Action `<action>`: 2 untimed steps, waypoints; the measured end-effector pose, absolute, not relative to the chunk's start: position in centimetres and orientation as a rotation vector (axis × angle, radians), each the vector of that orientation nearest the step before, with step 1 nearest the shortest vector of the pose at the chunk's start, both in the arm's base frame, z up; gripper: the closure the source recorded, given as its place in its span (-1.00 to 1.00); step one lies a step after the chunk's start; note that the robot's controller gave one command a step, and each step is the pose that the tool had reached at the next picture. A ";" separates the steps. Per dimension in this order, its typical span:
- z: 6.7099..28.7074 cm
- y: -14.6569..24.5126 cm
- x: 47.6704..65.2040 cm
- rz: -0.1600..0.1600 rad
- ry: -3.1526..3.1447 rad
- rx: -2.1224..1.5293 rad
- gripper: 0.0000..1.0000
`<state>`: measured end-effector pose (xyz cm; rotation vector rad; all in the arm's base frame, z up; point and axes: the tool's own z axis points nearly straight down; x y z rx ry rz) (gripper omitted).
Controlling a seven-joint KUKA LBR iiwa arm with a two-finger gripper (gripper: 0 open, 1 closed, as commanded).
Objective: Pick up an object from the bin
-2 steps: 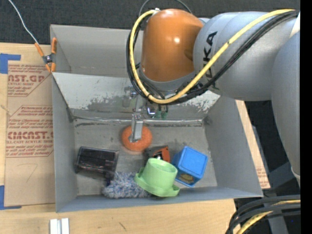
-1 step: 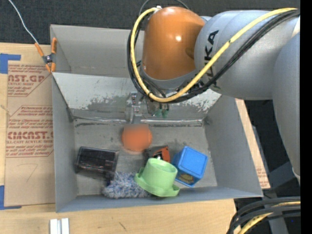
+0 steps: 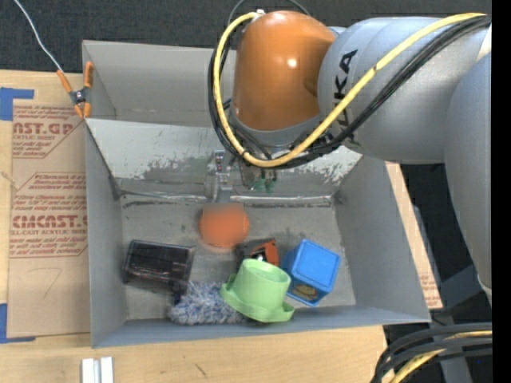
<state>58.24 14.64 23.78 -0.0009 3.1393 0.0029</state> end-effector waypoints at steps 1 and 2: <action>23.8 14.6 58.2 0.003 3.139 -0.001 1.00; 23.8 14.6 58.2 0.003 3.139 -0.001 1.00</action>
Offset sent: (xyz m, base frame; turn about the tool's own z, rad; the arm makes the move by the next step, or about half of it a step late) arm 0.0000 0.0000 0.0000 0.0000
